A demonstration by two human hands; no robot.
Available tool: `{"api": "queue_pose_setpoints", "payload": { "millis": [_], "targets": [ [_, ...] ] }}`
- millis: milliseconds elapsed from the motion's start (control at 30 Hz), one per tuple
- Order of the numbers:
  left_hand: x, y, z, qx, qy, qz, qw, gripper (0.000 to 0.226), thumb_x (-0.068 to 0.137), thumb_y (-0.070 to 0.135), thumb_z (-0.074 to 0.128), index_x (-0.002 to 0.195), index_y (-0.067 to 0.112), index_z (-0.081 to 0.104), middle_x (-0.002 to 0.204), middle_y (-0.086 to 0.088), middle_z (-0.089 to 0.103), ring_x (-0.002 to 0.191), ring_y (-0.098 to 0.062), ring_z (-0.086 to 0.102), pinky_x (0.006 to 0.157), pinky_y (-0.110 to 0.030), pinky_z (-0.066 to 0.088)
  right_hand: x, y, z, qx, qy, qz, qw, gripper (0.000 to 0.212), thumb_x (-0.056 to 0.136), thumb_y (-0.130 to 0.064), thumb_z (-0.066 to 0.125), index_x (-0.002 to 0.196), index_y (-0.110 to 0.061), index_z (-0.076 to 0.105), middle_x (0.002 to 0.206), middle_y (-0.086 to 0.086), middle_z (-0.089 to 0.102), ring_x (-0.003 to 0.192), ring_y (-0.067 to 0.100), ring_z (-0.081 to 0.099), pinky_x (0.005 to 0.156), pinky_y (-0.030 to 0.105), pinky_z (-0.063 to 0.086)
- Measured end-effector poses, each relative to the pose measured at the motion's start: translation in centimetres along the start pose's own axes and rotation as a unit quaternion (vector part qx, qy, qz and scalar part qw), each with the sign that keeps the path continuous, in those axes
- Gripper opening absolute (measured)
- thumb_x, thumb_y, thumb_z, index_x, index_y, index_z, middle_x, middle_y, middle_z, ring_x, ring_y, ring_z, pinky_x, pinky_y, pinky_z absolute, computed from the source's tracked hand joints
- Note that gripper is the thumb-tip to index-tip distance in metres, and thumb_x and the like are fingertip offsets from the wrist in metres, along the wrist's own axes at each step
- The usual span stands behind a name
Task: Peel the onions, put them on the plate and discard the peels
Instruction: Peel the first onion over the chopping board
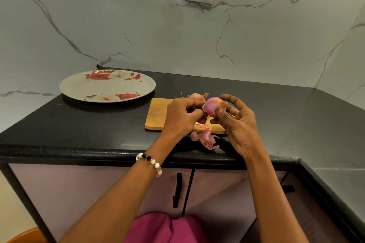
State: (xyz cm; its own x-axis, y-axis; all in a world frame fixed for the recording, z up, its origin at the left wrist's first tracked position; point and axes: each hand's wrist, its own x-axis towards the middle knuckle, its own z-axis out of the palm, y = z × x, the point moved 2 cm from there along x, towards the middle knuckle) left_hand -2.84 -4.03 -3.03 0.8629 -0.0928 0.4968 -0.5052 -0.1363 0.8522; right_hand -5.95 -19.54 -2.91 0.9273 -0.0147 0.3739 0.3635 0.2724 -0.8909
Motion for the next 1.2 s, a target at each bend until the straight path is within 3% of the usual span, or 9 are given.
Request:
{"api": "queue_pose_setpoints", "payload": {
  "millis": [133, 333, 500, 633, 867, 967, 1100, 1200],
  "targets": [
    [-0.24, 0.35, 0.23, -0.068, -0.024, -0.059, 0.996, 0.018, 0.093, 0.008, 0.058, 0.104, 0.001, 0.071, 0.086, -0.014, 0.073, 0.074, -0.021, 0.073, 0.070, -0.037, 0.060, 0.09, 0.09, -0.14, 0.009, 0.025, 0.006, 1.000, 0.062, 0.063, -0.028, 0.080, 0.118, -0.008, 0.060, 0.102, 0.014, 0.073, 0.072, 0.024, 0.072, 0.059, 0.029, 0.059],
    [-0.41, 0.82, 0.27, -0.123, -0.041, -0.103, 0.986, 0.042, 0.090, 0.037, 0.059, 0.093, -0.003, 0.070, 0.084, -0.016, 0.073, 0.075, -0.025, 0.073, 0.065, -0.045, 0.060, 0.10, 0.12, -0.17, -0.008, 0.033, 0.002, 0.999, 0.056, 0.065, -0.025, 0.080, 0.116, -0.012, 0.061, 0.099, 0.009, 0.074, 0.080, 0.026, 0.072, 0.062, 0.031, 0.060],
    [-0.58, 0.59, -0.11, -0.081, -0.019, -0.080, 0.993, 0.022, 0.083, 0.018, 0.071, 0.101, 0.005, 0.072, 0.086, -0.012, 0.074, 0.072, -0.022, 0.073, 0.064, -0.044, 0.060, 0.12, 0.25, -0.21, -0.040, 0.033, -0.006, 0.999, 0.043, 0.074, -0.012, 0.075, 0.115, -0.014, 0.064, 0.101, 0.009, 0.074, 0.087, 0.029, 0.072, 0.066, 0.034, 0.061],
    [-0.59, 0.61, -0.25, -0.067, -0.005, -0.072, 0.995, 0.009, 0.085, 0.009, 0.069, 0.093, 0.010, 0.071, 0.083, -0.012, 0.073, 0.070, -0.022, 0.073, 0.063, -0.042, 0.061, 0.14, 0.31, -0.19, -0.041, 0.030, -0.008, 0.999, 0.041, 0.076, -0.011, 0.073, 0.116, -0.013, 0.063, 0.100, 0.009, 0.074, 0.087, 0.029, 0.073, 0.067, 0.033, 0.062],
    [-0.40, 0.50, -0.23, -0.014, 0.024, -0.060, 0.998, 0.005, 0.087, 0.012, 0.068, 0.091, 0.013, 0.070, 0.081, -0.009, 0.072, 0.065, -0.019, 0.071, 0.059, -0.043, 0.060, 0.38, 0.18, -0.32, 0.090, 0.073, 0.020, 0.993, 0.034, 0.090, -0.012, 0.058, 0.122, 0.000, 0.056, 0.102, 0.015, 0.069, 0.080, 0.024, 0.070, 0.063, 0.028, 0.060],
    [-0.38, 0.51, -0.21, 0.007, 0.041, -0.033, 0.999, 0.011, 0.086, 0.011, 0.069, 0.094, 0.019, 0.069, 0.084, -0.003, 0.071, 0.066, -0.014, 0.070, 0.057, -0.035, 0.060, 0.56, 0.43, -0.64, 0.117, 0.094, 0.034, 0.988, 0.029, 0.099, -0.009, 0.050, 0.125, 0.002, 0.056, 0.105, 0.018, 0.067, 0.082, 0.026, 0.068, 0.063, 0.028, 0.060],
    [-0.18, 0.46, -0.22, 0.078, 0.057, 0.046, 0.994, 0.023, 0.084, 0.006, 0.068, 0.106, 0.014, 0.072, 0.094, 0.003, 0.069, 0.083, -0.005, 0.065, 0.074, -0.012, 0.053, 0.55, 0.34, -0.69, 0.115, 0.095, 0.037, 0.988, 0.032, 0.094, -0.008, 0.055, 0.124, -0.001, 0.059, 0.103, 0.012, 0.070, 0.086, 0.022, 0.071, 0.071, 0.030, 0.062],
    [-0.04, 0.37, -0.12, 0.107, 0.059, 0.077, 0.989, 0.022, 0.086, 0.018, 0.070, 0.107, 0.013, 0.073, 0.098, -0.001, 0.069, 0.088, -0.009, 0.063, 0.075, -0.013, 0.050, 0.45, 0.34, -0.52, 0.098, 0.072, 0.044, 0.992, 0.026, 0.094, -0.003, 0.058, 0.119, -0.002, 0.061, 0.099, 0.010, 0.073, 0.089, 0.023, 0.073, 0.070, 0.030, 0.062]
  ]
}}
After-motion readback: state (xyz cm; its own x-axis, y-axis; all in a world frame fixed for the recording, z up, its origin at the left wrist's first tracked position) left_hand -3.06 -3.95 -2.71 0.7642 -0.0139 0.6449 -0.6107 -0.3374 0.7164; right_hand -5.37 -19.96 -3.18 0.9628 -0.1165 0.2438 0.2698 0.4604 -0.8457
